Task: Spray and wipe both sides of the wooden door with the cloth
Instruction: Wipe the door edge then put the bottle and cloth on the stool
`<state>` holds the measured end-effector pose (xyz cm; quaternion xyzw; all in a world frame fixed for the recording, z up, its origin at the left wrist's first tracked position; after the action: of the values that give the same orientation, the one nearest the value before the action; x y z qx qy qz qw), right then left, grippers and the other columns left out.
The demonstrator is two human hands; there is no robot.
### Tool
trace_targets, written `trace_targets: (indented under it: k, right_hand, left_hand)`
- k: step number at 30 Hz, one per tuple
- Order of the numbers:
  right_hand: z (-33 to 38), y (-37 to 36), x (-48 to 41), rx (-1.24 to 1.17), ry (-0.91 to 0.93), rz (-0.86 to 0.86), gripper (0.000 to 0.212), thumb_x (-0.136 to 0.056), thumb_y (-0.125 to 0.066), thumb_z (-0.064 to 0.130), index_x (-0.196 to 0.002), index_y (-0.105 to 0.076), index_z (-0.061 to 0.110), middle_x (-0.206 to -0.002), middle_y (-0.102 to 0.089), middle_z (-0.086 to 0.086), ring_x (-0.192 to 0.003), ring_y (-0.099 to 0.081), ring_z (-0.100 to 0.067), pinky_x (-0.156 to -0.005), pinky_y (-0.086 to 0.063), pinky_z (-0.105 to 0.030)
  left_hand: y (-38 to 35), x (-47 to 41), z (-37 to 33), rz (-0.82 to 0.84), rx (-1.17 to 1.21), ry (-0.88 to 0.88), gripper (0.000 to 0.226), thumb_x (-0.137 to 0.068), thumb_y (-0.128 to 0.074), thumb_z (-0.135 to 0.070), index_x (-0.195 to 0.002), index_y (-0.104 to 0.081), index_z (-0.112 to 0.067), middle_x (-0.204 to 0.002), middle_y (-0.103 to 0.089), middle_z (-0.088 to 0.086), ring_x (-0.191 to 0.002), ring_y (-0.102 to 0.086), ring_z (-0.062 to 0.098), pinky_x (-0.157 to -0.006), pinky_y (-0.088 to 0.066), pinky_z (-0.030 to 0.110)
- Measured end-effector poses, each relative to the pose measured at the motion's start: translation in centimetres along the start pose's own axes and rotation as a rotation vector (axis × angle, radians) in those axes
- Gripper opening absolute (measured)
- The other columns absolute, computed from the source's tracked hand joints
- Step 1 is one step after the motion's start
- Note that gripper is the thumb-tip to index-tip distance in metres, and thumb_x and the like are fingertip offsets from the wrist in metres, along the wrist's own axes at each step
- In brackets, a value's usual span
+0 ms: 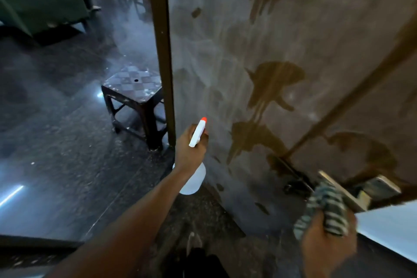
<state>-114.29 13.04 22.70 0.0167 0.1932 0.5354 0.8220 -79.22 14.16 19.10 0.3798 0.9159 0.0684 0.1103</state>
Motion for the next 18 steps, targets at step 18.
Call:
trace_targets:
  k: [18]
  right_hand:
    - [4.6, -66.6, 9.0, 0.235, -0.381, 0.982, 0.033, -0.087, -0.068, 0.029, -0.115, -0.067, 0.011, -0.111, -0.070, -0.010, -0.102, -0.065, -0.031, -0.075, -0.047, -0.027]
  left_hand:
    - [23.3, -28.5, 15.3, -0.331, -0.091, 0.255, 0.004, -0.086, -0.060, -0.044, -0.088, -0.062, -0.046, -0.091, -0.067, -0.005, -0.085, -0.064, 0.013, -0.077, -0.051, 0.036]
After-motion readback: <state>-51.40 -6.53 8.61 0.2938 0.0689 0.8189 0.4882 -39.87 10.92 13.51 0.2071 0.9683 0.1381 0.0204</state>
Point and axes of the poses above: each hand's wrist, its own x-axis away from the middle knuckle, its own y-axis out of the back of the hand, z = x × y, the point moved 7 cm from there along -x, towards the middle knuckle
